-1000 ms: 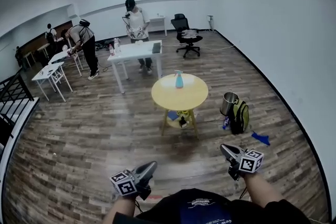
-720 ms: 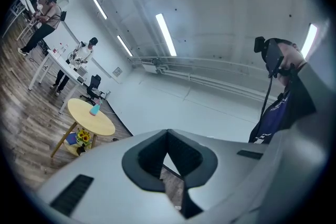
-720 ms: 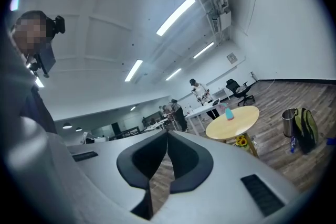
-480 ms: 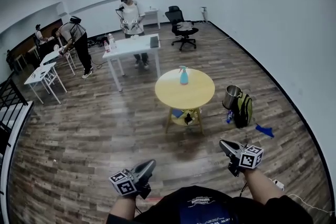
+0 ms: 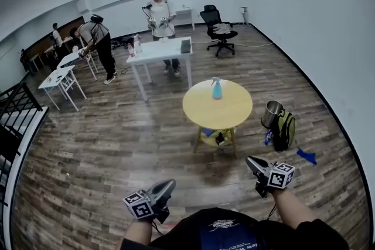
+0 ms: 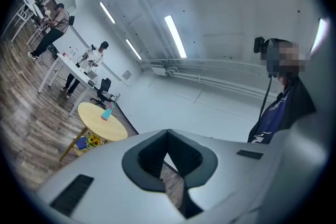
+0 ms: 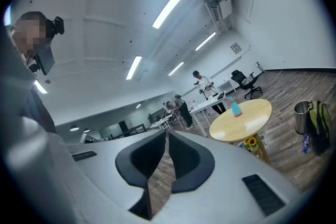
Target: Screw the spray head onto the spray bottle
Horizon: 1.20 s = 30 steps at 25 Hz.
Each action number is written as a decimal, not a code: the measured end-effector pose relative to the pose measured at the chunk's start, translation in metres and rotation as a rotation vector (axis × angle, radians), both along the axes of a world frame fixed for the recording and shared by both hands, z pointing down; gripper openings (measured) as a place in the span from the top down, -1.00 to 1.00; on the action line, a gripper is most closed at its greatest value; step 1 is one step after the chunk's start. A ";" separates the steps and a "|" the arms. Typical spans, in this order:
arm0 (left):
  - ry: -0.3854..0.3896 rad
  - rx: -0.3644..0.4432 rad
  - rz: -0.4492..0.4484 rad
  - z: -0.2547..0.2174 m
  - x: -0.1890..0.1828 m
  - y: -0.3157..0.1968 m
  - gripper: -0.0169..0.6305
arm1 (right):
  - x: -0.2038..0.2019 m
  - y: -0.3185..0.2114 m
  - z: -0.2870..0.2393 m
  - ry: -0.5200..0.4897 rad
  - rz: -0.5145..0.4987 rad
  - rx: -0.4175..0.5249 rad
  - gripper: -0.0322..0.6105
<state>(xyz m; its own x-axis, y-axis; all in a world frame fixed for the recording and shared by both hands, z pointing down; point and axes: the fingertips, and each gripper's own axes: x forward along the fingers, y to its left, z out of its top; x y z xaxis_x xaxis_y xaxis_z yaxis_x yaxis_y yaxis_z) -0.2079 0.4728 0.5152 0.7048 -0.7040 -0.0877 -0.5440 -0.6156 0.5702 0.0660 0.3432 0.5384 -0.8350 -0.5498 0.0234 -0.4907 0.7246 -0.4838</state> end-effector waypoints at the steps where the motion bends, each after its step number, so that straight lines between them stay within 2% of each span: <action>1: -0.005 0.000 -0.013 -0.001 0.008 -0.010 0.92 | 0.009 -0.014 0.000 -0.006 -0.007 -0.002 0.78; 10: -0.082 0.052 -0.117 -0.019 0.104 -0.130 0.92 | 0.095 -0.145 -0.031 0.017 -0.088 0.069 0.78; 14: -0.131 0.042 -0.171 -0.013 0.138 -0.179 0.92 | 0.134 -0.191 -0.031 0.041 -0.088 0.102 0.78; 16: -0.170 0.022 -0.205 -0.005 0.147 -0.205 0.92 | 0.152 -0.214 -0.028 0.054 -0.069 0.114 0.88; 20: -0.217 -0.017 -0.235 0.002 0.161 -0.250 0.92 | 0.184 -0.259 -0.021 0.080 -0.024 0.112 0.89; 23: -0.225 -0.036 -0.239 0.006 0.166 -0.283 0.92 | 0.197 -0.283 -0.015 0.114 -0.010 0.115 0.89; 26: -0.212 -0.037 -0.216 0.009 0.169 -0.316 0.92 | 0.200 -0.304 -0.007 0.126 0.007 0.098 0.89; 30: -0.198 -0.030 -0.156 0.014 0.156 -0.361 0.92 | 0.180 -0.334 0.000 0.156 0.027 0.085 0.89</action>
<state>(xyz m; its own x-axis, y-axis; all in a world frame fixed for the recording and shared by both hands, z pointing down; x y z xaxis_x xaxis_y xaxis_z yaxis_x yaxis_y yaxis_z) -0.0520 0.1120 0.5293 0.5891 -0.8055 0.0635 -0.7338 -0.5004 0.4595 0.2463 0.0095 0.5389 -0.8099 -0.5772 0.1046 -0.5748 0.7453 -0.3378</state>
